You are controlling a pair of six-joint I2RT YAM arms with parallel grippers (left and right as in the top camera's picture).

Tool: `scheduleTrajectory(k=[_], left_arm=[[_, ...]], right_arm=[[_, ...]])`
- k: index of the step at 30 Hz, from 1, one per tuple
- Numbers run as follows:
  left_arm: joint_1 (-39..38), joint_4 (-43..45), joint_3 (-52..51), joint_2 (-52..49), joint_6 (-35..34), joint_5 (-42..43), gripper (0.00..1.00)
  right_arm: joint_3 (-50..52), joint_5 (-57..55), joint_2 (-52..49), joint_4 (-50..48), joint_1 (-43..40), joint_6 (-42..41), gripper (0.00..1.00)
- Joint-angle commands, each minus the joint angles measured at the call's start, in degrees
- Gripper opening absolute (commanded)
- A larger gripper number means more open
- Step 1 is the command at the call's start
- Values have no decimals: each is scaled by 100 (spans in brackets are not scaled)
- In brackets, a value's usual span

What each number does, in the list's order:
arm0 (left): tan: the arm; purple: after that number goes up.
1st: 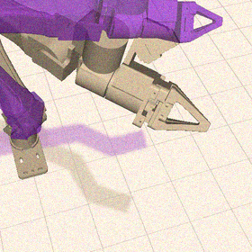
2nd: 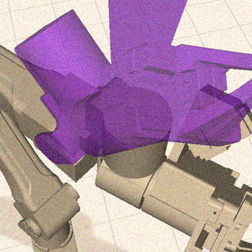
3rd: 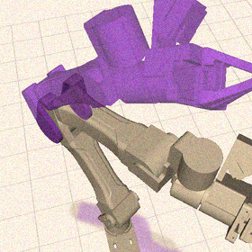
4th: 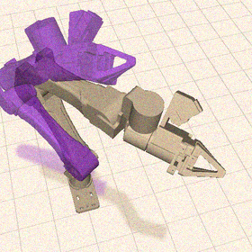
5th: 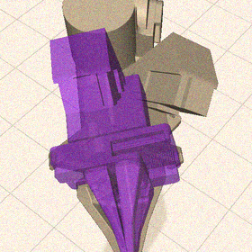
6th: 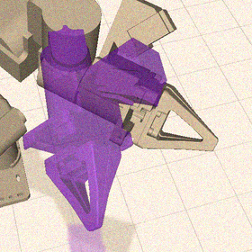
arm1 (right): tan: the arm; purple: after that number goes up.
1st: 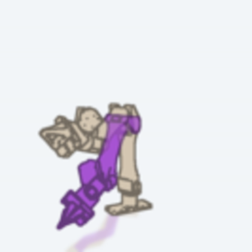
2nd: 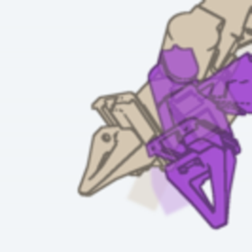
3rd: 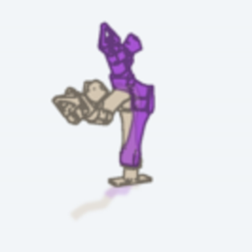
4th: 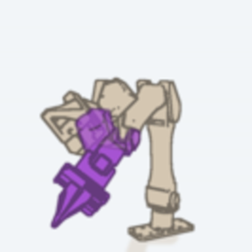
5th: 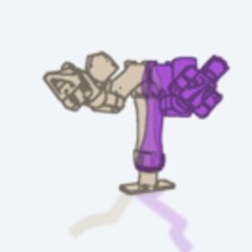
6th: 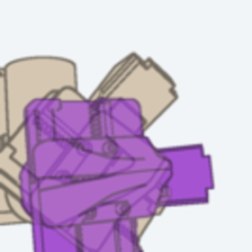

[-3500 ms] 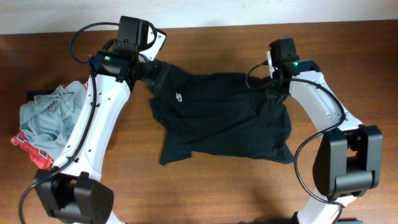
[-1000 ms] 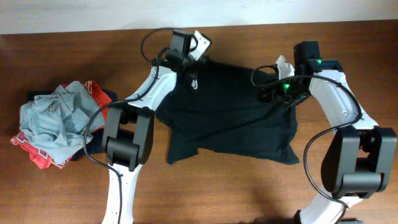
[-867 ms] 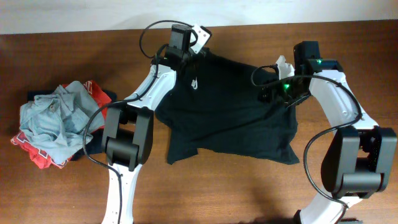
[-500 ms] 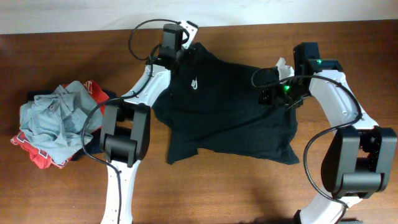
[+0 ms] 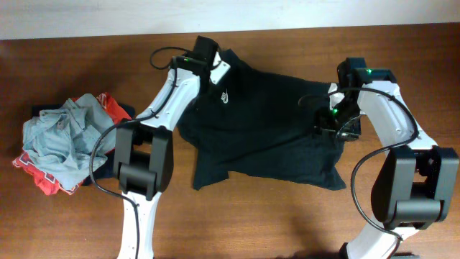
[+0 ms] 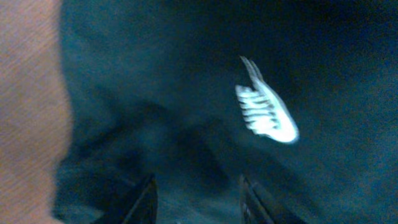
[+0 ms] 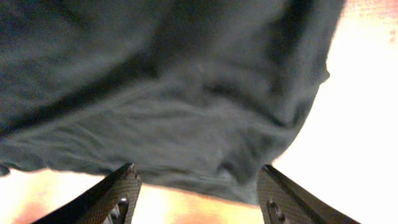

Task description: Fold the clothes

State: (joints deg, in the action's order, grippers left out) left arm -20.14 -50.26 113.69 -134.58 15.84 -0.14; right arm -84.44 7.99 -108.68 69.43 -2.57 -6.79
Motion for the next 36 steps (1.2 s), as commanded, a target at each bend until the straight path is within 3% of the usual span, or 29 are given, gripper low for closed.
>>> scheduleTrajectory(k=[1,4,10,16,23,25,28,36], left_arm=[[-72,-326,111,343,48,142,42],[-72,-763,111,516,46,144,42],[-70,-1722,111,1314,46,-146,27],[-70,-2509,111,2708,-302,-334,26],[-96,-2994,-232,3635,-876,-289,27],[-114,-2800,-627,3674,-879,-153,27],[-120,-1779,-1978,3674,-896,216,31],[-107,603,-4437,3665,-1427,363,50]], right_arm=[[-52,-236,173,236,-17,-164,65],[-52,-37,173,496,-11,-31,65],[-52,789,614,601,-7,507,61],[-52,656,2240,581,-7,433,62],[232,-640,4162,487,-7,-507,73],[553,-721,4465,398,-7,-793,77],[1552,-664,4677,20,-7,-1416,80],[3296,68,3869,-1255,-7,-1495,74]])
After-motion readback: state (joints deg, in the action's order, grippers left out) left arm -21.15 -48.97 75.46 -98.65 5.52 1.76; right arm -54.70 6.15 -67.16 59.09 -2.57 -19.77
